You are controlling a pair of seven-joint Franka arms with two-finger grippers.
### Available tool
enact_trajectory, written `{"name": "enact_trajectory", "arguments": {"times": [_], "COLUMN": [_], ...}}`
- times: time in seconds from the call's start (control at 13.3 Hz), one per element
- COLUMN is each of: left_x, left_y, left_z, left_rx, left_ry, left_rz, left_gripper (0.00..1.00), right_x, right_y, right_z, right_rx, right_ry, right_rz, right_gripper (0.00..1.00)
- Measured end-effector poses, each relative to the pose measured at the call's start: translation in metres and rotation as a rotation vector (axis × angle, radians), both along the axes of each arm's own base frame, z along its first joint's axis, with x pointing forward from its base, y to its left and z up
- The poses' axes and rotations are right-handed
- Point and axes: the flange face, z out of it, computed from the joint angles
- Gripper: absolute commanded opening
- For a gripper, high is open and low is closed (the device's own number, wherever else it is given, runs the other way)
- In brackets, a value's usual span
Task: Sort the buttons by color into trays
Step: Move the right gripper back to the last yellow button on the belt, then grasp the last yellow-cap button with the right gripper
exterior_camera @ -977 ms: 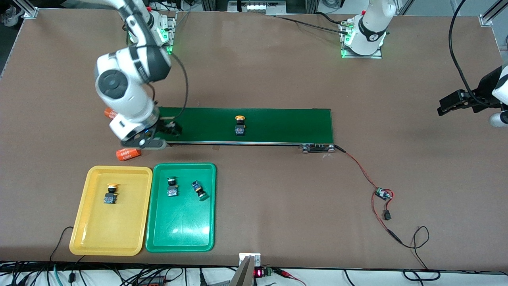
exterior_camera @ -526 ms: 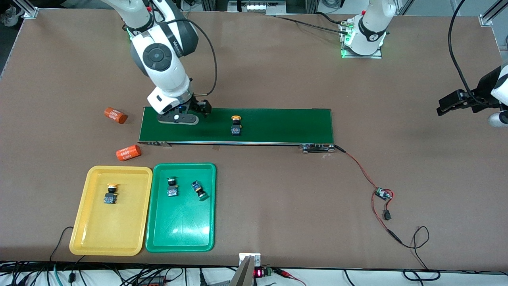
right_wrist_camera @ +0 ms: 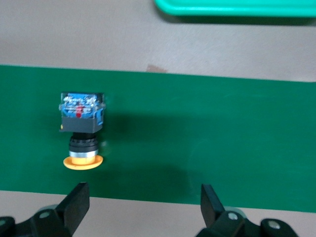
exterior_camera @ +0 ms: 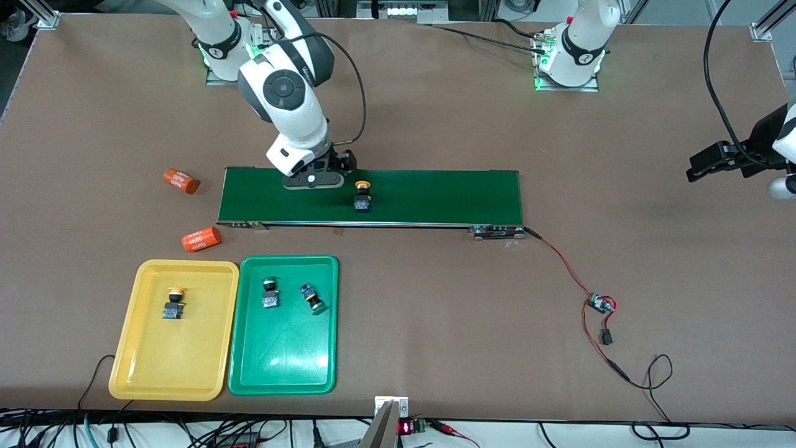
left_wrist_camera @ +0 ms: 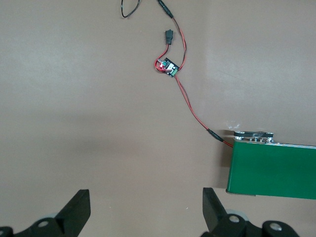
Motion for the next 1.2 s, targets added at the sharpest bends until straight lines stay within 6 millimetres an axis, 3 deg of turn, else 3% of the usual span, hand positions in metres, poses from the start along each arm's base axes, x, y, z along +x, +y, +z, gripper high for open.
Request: {"name": "enact_trajectory", "arguments": {"times": [0.75,1.2], "left_x": [0.004,0.005], "left_y": [0.0,0.001], "left_z": [0.002,0.0], "left_rx": [0.001,0.001], "left_ry": [-0.03,-0.027], "left_rz": [0.001,0.001], "left_gripper": [1.0,1.0], "right_x": [0.011,0.023], "right_y": [0.002,-0.008], "right_z": [-0.014,-0.032], "right_rx": [0.012,0.001], "right_ry": [-0.023,-0.001], "right_rz": [0.008,-0.036], "right_gripper": [1.0,1.0]}}
